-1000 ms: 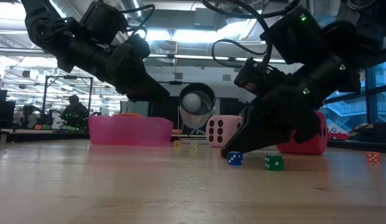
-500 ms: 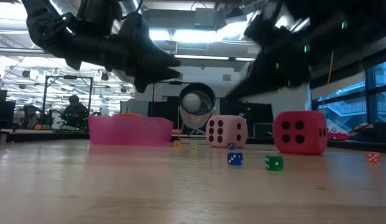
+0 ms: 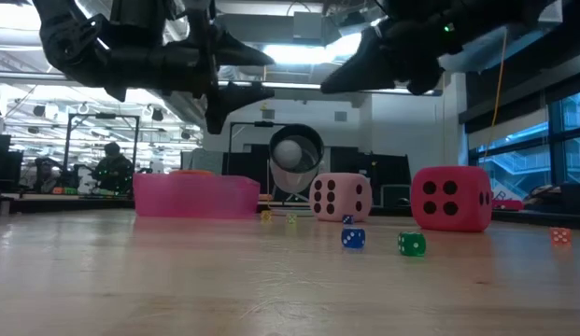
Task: Pick & Place Dice
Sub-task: Put the small red dice into the red bin
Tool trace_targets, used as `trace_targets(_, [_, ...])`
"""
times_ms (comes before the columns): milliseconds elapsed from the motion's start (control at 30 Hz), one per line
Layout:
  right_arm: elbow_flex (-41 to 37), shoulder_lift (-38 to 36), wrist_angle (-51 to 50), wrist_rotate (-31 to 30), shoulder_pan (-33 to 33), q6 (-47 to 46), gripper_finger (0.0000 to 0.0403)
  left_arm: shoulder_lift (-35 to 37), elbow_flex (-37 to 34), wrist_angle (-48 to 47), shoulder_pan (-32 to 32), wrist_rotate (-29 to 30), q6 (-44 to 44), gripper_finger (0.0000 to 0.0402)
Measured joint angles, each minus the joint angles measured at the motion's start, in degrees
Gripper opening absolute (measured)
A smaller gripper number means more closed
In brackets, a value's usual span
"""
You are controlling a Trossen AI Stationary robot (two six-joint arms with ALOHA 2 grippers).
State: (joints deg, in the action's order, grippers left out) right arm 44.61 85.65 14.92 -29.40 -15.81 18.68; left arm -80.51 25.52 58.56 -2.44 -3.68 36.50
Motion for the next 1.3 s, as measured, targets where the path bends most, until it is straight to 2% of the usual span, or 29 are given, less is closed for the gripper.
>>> trace_targets(167, [1.86,0.36,0.39,-1.43,0.36,4.47,0.0050,-0.75,0.00,0.20,1.71,1.38,3.43,0.0226])
trace_targets(367, [2.57,1.09,4.08,2.15,2.22,6.62,0.0050,-3.26,1.81,0.62,3.58,1.36,5.98,0.0216])
trace_targets(700, [2.59,4.08,7.47,3.64,3.78,7.55,0.0050,-8.72,8.98,0.60,4.16,-2.93,4.25,0.0214])
trace_targets(1100, [2.59,4.08,8.78,3.69,3.91,9.02,0.0050,-8.77,9.09,-0.95,3.85,-3.53,3.39,0.0209])
trace_targets(1300, [2.59,4.08,9.10,4.83,4.04,9.02,0.0050,-8.76,9.09,-0.89,3.85,-3.33,3.34,0.0193])
